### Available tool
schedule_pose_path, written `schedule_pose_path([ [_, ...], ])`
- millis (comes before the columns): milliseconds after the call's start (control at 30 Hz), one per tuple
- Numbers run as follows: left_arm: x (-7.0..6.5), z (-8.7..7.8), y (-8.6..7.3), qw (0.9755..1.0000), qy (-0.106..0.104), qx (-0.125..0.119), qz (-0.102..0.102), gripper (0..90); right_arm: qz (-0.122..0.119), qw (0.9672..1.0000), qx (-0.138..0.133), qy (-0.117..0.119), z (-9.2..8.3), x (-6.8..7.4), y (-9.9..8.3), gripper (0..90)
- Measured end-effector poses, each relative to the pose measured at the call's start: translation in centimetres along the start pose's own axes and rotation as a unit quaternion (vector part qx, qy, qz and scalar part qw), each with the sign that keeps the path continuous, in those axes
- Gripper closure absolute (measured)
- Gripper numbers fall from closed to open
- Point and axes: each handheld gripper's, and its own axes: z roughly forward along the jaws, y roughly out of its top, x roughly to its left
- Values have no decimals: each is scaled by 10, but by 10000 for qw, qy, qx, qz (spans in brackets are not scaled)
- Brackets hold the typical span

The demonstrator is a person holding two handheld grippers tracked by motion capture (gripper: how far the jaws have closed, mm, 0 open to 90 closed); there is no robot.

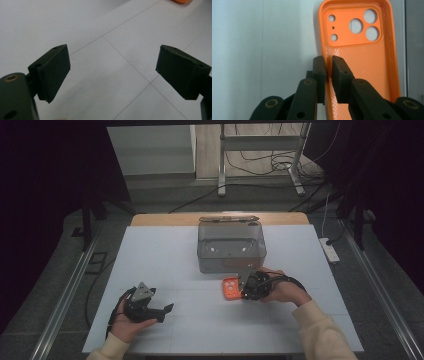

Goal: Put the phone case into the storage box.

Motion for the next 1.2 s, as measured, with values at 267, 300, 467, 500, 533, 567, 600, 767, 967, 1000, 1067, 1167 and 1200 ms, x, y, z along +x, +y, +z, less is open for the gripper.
schedule_pose_path([
  [267,0,0,0,10000,-3,-1,4,123,-87,9999,-2,53,-1,1,0,860],
  [300,0,0,0,10000,-4,1,3,123,-88,9999,-7,67,0,1,0,861],
  [467,0,0,0,10000,-2,-1,0,123,-154,9999,0,65,0,1,0,872],
  [500,0,0,0,10000,-1,-4,3,123,-167,9998,20,57,-1,1,0,874],
  [533,0,0,0,10000,1,-5,5,123,-188,9998,39,50,-1,2,1,877],
  [567,0,0,0,10000,3,-7,3,123,-200,9998,49,50,-1,2,1,880],
  [600,0,-1,0,10000,3,-8,2,123,-229,9997,56,53,-1,2,2,882],
  [767,0,-1,0,10000,6,-12,-5,123,-315,9995,84,31,-2,4,3,887],
  [967,1,-1,0,10000,8,-21,-10,124,-339,9994,30,-23,-5,4,3,889],
  [1000,1,-1,0,10000,10,-22,-10,124,-343,9994,45,-72,-7,5,4,889],
  [1067,1,-1,0,10000,10,-25,-9,124,-342,9993,-24,-135,-9,5,4,890],
  [1167,1,-1,0,10000,13,-29,-9,124,-352,9992,-62,-169,-13,5,5,889],
  [1200,1,-1,0,10000,13,-30,-10,124,-353,9991,-97,-203,-16,6,5,889],
])
